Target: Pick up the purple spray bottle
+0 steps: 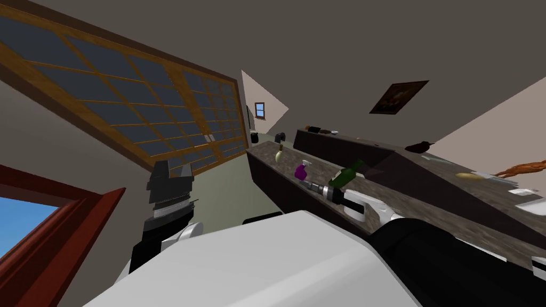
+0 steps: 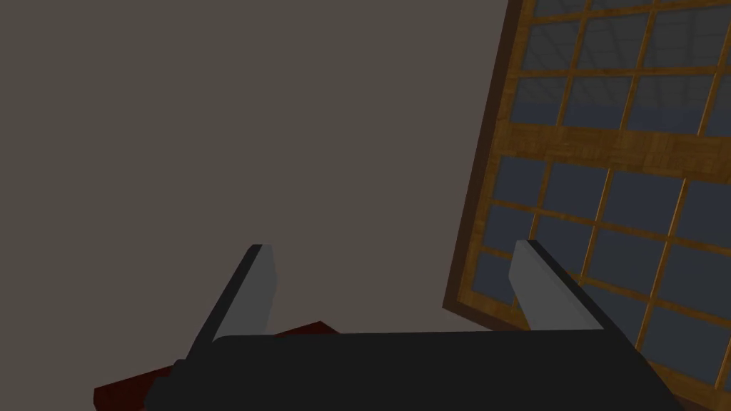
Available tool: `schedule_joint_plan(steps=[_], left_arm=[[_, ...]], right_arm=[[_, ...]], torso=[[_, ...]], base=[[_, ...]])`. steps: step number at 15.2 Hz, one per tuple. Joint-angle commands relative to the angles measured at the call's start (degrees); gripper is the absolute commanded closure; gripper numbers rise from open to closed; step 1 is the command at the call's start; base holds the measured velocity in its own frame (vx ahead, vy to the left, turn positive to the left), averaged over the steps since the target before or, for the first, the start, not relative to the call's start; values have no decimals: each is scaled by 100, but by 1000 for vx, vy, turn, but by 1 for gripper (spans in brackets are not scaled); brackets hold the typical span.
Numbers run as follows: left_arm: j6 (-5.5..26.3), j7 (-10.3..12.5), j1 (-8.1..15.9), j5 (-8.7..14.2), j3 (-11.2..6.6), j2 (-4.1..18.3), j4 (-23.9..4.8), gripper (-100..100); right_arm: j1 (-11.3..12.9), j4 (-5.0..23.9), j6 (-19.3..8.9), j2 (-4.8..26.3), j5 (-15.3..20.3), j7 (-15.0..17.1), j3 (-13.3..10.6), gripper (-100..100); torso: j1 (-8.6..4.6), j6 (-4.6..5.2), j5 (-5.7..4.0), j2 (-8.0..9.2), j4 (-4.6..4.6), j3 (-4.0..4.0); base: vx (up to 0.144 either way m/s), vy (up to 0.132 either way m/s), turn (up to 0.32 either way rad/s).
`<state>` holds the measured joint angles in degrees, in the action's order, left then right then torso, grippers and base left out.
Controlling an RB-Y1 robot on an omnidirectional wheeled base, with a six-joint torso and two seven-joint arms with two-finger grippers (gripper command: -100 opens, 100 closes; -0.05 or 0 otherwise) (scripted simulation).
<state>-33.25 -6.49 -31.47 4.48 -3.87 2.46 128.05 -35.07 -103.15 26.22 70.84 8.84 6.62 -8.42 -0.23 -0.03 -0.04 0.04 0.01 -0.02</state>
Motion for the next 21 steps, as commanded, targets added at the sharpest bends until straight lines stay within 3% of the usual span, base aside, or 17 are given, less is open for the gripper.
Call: schedule_joint_plan(steps=[1,2,5,10,13,15,21], left_arm=[[0,0,0,0,0,0,0,0],[0,0,0,0,0,0,0,0],[0,0,0,0,0,0,0,0],[0,0,0,0,0,0,0,0],[0,0,0,0,0,0,0,0],[0,0,0,0,0,0,0,0],[0,0,0,0,0,0,0,0]], right_arm=[[-47,77,30,286,35,28,3,-100],[-47,77,30,305,35,28,3,-100],[-83,322,80,769,146,96,-59,-100],[-98,438,104,1251,198,126,-87,-100],[-123,653,149,1720,297,179,-139,-100],[-123,653,149,1839,297,179,-139,-100],[-145,925,211,2627,424,240,-202,-100]], torso=[[0,0,0,0,0,0],[-1,1,0,0,0,0],[3,1,1,1,0,0],[5,1,1,-2,0,1],[9,1,2,-4,-1,2],[8,1,2,-4,-1,2],[14,-1,3,-8,-2,5]], base=[[-39,-41,154],[-32,-31,53],[-48,-33,166],[-39,-27,111],[-37,-18,164],[-32,-20,109],[-29,-8,154]])
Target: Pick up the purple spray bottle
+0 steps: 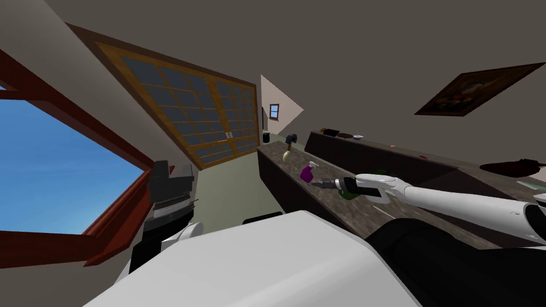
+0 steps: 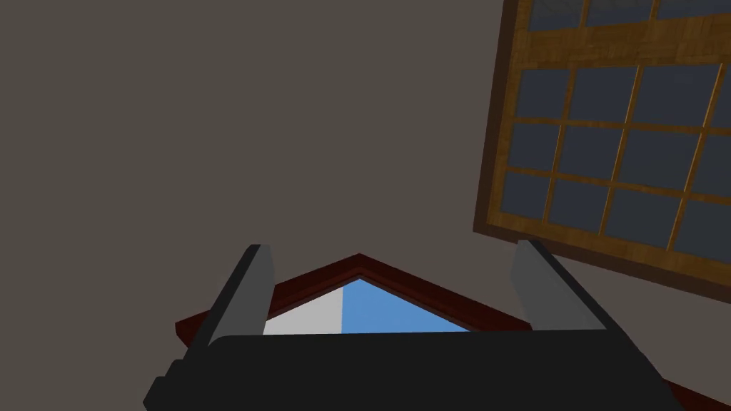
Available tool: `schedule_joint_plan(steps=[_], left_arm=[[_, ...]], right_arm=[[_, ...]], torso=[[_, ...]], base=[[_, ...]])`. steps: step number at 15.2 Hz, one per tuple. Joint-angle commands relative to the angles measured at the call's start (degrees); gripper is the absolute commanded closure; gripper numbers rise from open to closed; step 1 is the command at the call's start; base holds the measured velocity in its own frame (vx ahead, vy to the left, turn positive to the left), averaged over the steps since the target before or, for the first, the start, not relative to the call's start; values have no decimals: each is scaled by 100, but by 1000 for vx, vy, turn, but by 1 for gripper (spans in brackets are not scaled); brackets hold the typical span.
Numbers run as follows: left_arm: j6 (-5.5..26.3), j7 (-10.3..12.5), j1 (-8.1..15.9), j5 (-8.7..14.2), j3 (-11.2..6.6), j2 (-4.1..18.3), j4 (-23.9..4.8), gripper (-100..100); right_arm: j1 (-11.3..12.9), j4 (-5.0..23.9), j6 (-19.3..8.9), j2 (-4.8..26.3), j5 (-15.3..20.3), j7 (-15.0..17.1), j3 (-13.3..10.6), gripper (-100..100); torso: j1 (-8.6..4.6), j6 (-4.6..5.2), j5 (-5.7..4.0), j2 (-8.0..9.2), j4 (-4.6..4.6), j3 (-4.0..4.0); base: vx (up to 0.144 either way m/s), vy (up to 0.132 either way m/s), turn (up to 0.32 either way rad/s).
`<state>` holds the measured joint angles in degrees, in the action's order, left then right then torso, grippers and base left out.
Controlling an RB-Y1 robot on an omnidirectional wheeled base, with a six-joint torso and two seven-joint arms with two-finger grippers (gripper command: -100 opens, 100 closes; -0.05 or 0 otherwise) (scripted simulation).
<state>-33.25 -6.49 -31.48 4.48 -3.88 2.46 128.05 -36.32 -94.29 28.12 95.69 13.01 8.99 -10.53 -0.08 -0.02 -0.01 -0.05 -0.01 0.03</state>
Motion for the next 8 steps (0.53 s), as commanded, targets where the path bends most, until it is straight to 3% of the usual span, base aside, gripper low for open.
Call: schedule_joint_plan(steps=[1,5,8], left_arm=[[0,0,0,0,0,0,0,0],[0,0,0,0,0,0,0,0],[0,0,0,0,0,0,0,0]], right_arm=[[-23,115,40,286,44,20,-8,-100],[-25,241,75,781,106,45,-35,-100],[-24,292,92,953,132,54,-45,-100]], torso=[[0,0,0,0,0,0],[6,-1,1,-7,-2,4],[11,-1,2,-8,-2,5]], base=[[-24,3,164],[-15,9,155],[-11,22,113]])
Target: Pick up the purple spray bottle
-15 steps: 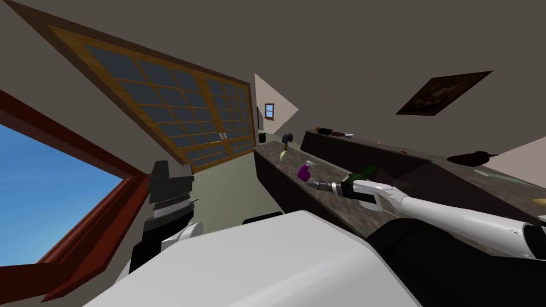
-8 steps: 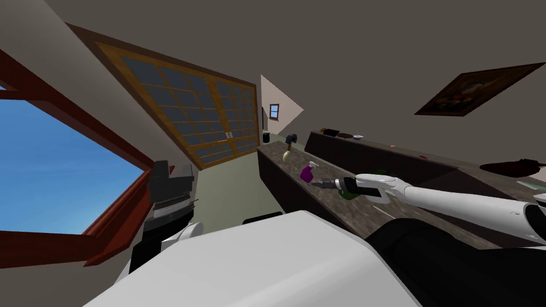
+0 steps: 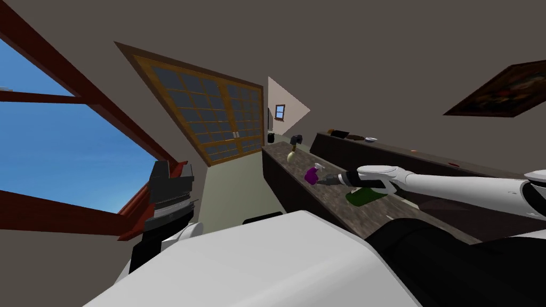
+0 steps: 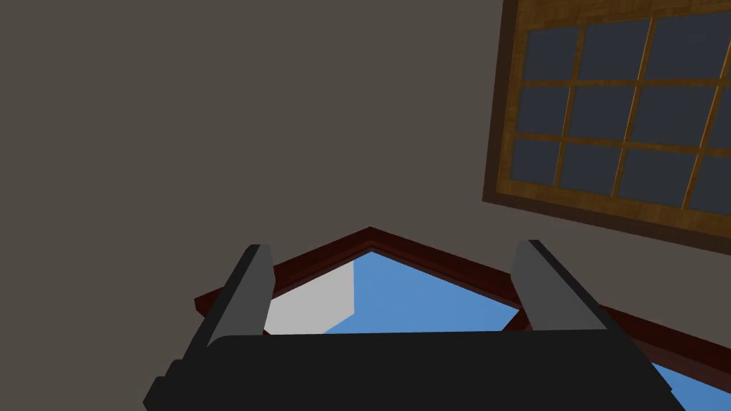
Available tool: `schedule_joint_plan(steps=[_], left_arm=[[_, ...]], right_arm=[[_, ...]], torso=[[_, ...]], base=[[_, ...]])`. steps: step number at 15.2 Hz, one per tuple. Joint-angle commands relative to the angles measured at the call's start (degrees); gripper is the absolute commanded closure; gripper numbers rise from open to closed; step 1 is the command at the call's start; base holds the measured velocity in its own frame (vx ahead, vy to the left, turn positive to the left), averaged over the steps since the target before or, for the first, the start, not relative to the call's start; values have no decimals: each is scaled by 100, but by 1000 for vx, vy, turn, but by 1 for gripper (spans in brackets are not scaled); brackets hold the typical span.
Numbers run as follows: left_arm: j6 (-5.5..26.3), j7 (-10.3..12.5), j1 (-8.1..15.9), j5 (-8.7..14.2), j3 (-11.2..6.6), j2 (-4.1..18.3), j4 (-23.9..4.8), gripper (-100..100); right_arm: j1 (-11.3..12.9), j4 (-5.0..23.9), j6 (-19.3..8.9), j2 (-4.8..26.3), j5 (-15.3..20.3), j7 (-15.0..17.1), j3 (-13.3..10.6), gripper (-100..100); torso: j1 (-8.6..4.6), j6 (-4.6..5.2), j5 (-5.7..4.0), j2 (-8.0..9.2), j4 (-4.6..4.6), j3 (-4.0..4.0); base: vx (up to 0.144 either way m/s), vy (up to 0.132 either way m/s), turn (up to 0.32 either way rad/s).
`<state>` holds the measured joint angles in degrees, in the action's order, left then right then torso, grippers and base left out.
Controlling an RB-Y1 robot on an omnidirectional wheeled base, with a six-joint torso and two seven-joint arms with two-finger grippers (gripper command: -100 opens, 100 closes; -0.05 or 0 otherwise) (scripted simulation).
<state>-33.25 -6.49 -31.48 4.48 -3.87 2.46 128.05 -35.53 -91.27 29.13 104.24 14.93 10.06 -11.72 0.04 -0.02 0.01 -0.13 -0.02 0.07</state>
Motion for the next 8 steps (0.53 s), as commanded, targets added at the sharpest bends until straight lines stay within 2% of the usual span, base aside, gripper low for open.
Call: schedule_joint_plan(steps=[1,2,3,7,8], left_arm=[[0,0,0,0,0,0,0,0],[0,0,0,0,0,0,0,0],[0,0,1,0,0,0,0,0],[0,0,0,0,0,0,0,0],[0,0,0,0,0,0,0,0]], right_arm=[[-102,31,6,248,-38,-45,64,-100],[-99,65,19,375,-20,-39,57,-100],[-99,65,19,375,-20,-39,57,-100],[-93,119,45,606,13,-30,46,-100],[-48,111,43,503,76,19,28,-100]], torso=[[0,0,0,0,0,0],[1,-2,1,-1,0,0],[4,-4,1,-2,-1,1],[3,-1,0,-3,-1,2],[4,-1,1,-4,-1,2]], base=[[-8,25,121],[-8,36,205],[-3,32,135],[0,25,78],[0,17,39]])
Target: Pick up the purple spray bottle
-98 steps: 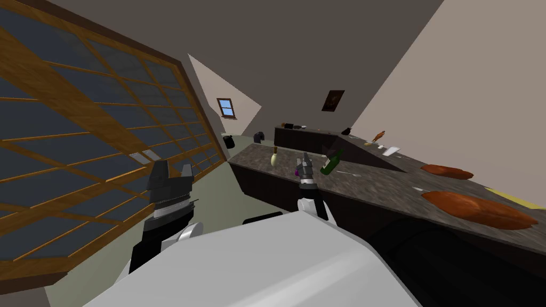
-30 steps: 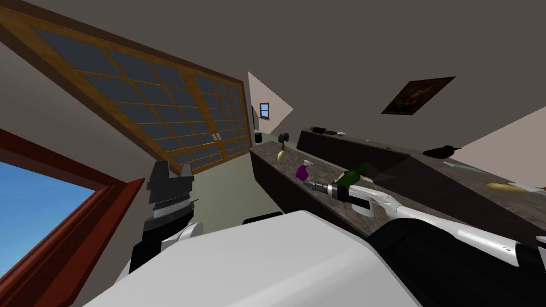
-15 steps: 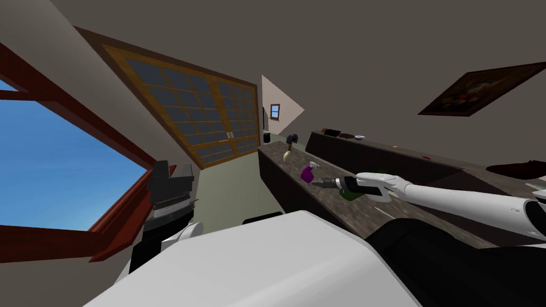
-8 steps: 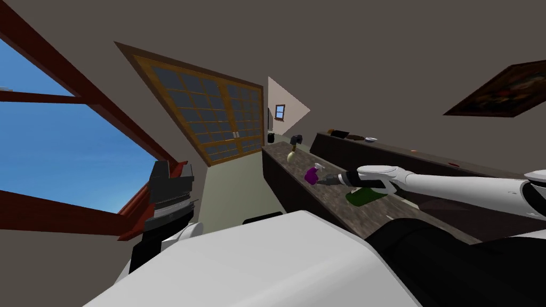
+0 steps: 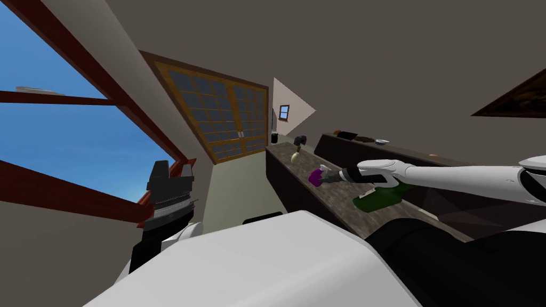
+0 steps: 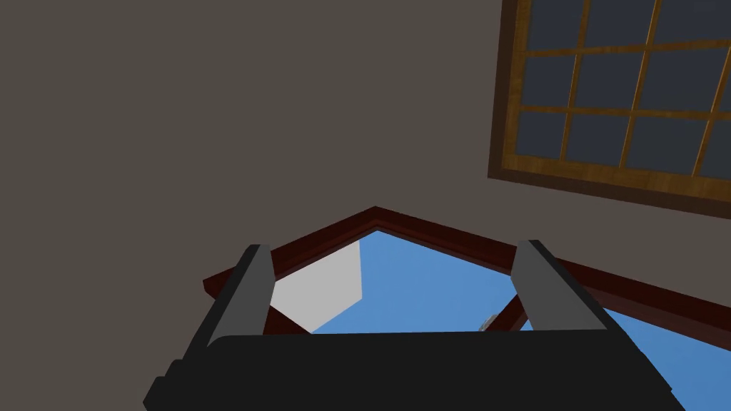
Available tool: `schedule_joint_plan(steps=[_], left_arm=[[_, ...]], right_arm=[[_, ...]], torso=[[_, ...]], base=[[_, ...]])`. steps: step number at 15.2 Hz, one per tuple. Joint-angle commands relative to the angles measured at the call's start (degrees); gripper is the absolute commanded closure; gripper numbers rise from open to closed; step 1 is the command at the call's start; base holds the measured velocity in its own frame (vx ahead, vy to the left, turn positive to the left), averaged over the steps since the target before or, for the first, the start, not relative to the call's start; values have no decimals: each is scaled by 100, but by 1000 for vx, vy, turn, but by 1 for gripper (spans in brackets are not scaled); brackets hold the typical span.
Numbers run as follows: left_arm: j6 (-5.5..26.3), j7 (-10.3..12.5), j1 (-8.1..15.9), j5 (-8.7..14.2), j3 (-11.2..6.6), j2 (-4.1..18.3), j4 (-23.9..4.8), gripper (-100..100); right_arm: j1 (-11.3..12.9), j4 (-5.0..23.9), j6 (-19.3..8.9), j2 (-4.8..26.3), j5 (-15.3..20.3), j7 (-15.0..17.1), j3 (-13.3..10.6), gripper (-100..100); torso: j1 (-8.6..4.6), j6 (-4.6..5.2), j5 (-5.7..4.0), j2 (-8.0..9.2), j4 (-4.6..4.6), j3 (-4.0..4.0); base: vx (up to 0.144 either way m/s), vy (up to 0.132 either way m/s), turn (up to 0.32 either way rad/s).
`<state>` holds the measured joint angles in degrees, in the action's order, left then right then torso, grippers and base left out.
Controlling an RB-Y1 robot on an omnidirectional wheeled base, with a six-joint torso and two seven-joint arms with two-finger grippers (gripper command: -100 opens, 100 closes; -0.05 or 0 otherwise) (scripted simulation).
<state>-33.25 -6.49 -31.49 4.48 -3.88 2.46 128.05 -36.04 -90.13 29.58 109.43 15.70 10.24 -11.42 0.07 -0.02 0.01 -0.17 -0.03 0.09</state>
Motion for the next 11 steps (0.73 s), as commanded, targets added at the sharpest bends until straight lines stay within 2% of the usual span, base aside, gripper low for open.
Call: schedule_joint_plan(steps=[1,4,5,6,10,11], left_arm=[[0,0,0,0,0,0,0,0],[0,0,0,0,0,0,0,0],[0,0,0,0,0,0,0,0],[0,0,0,0,0,0,0,0],[0,0,0,0,0,0,0,0],[0,0,0,0,0,0,0,0]], right_arm=[[-12,41,-43,-159,43,-71,-41,-100],[-31,104,-108,-397,107,-179,-104,-100],[-31,82,-75,-313,77,-151,-79,-100],[-34,78,-93,-326,81,-160,-84,100],[-33,78,-95,-325,81,-161,-82,100],[-12,41,-43,-159,43,-71,-41,100]], torso=[[0,0,0,0,0,0],[-4,0,-3,-12,-3,7],[-3,-1,-3,-14,-4,8],[-3,0,-1,-12,-3,7],[-10,1,-3,-1,0,1],[-11,2,-3,0,0,0]], base=[[13,9,79],[40,21,103],[24,16,22],[8,5,-1],[0,0,0],[-14,-9,-109]])
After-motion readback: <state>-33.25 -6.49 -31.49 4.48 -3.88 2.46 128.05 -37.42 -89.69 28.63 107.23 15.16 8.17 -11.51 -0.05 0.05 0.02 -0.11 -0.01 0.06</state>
